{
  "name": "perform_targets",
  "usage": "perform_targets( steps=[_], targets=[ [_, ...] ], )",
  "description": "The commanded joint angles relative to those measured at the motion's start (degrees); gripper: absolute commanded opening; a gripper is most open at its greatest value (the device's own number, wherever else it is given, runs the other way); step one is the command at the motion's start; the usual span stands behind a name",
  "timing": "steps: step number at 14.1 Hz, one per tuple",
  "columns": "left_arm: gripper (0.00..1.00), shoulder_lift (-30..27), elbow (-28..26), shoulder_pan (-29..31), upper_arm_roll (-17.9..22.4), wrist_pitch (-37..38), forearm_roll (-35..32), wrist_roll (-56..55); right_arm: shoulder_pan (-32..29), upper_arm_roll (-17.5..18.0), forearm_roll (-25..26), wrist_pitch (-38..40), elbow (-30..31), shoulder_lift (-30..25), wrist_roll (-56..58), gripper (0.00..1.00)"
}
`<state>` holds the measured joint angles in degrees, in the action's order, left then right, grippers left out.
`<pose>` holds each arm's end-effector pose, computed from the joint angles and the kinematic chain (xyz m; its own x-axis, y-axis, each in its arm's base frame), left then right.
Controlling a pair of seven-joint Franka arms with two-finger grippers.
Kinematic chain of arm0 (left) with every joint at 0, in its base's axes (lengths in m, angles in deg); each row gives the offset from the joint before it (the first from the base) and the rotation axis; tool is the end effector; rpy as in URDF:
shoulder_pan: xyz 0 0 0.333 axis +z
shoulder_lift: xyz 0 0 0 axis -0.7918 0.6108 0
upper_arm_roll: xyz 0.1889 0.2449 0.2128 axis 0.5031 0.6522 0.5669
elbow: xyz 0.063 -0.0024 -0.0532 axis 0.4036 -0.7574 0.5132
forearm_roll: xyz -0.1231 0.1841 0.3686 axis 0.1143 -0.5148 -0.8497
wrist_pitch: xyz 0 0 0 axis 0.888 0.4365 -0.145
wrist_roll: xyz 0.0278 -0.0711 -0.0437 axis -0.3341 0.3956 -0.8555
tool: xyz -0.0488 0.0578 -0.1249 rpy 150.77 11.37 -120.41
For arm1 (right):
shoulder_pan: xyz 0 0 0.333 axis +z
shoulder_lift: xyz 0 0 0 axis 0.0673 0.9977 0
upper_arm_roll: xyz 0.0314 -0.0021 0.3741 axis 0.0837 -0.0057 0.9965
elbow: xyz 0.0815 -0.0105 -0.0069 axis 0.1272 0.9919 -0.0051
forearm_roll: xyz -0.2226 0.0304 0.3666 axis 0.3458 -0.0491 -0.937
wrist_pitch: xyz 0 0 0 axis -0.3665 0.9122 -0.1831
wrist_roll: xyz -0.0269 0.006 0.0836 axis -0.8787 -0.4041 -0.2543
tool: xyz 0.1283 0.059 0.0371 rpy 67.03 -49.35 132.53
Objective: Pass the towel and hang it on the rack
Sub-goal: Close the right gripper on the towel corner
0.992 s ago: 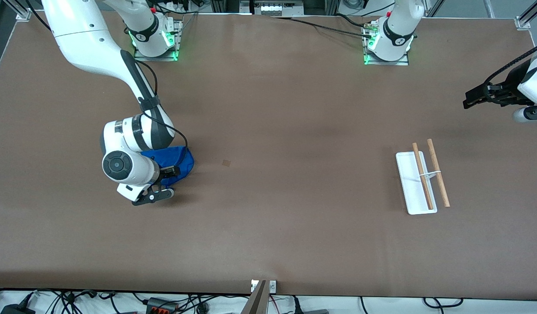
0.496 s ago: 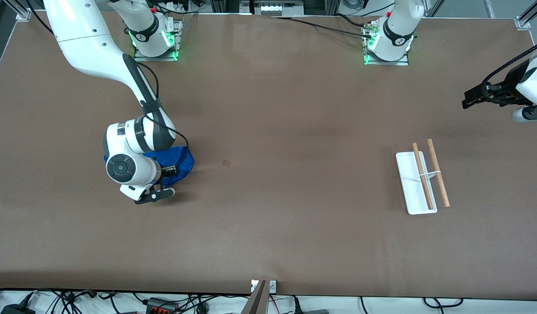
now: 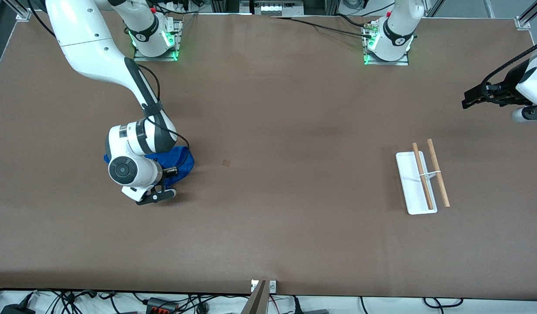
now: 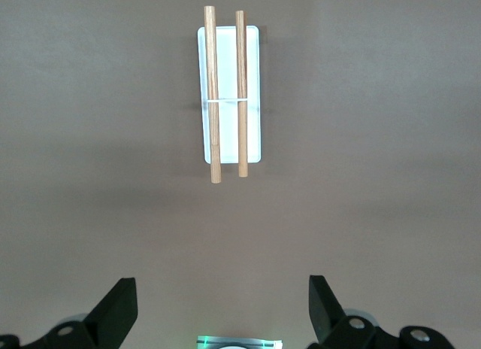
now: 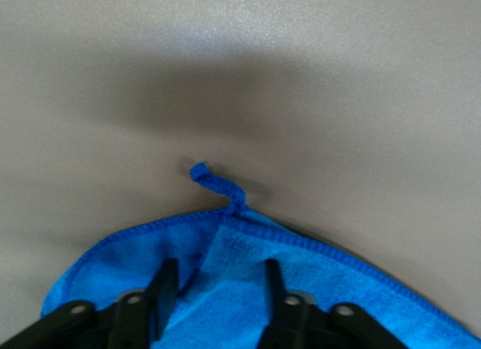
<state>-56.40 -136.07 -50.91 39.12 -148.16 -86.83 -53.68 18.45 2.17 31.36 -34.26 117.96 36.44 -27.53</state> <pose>0.5717 0.0190 0.6020 0.9888 0.0750 -0.1293 0.0761 -0.9971 0.0035 0.7057 0.1676 0.1659 0.9495 0.2301 -0.2134 0.2403 -0.9705 0.0224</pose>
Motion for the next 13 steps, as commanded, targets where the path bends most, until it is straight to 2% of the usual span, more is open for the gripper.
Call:
perform_targets(
  steps=[1, 4, 7, 11, 13],
  targets=[
    [1.0, 0.0, 0.7, 0.0, -0.1, 0.9, 0.9, -0.4, -0.1, 0.1, -1.9, 0.0, -1.1, 0.9, -0.1, 0.31],
    [1.0, 0.0, 0.7, 0.2, -0.1, 0.9, 0.9, -0.1, -0.1, 0.1, -1.9, 0.0, -1.2, 1.1, 0.4, 0.19],
    [1.0, 0.0, 0.7, 0.2, -0.1, 1.0, 0.9, -0.1, -0.2, 0.1, -1.9, 0.0, -1.6, 1.1, 0.6, 0.0],
    [1.0, 0.0, 0.7, 0.2, -0.1, 1.0, 0.9, -0.1, -0.1, 0.1, -1.9, 1.0, -5.1, 0.6, 1.1, 0.0],
    [1.0, 0.0, 0.7, 0.4, -0.1, 1.0, 0.9, -0.1, 0.4, 0.2, -2.0, 2.2, -6.3, -1.6, 0.7, 0.0]
  ],
)
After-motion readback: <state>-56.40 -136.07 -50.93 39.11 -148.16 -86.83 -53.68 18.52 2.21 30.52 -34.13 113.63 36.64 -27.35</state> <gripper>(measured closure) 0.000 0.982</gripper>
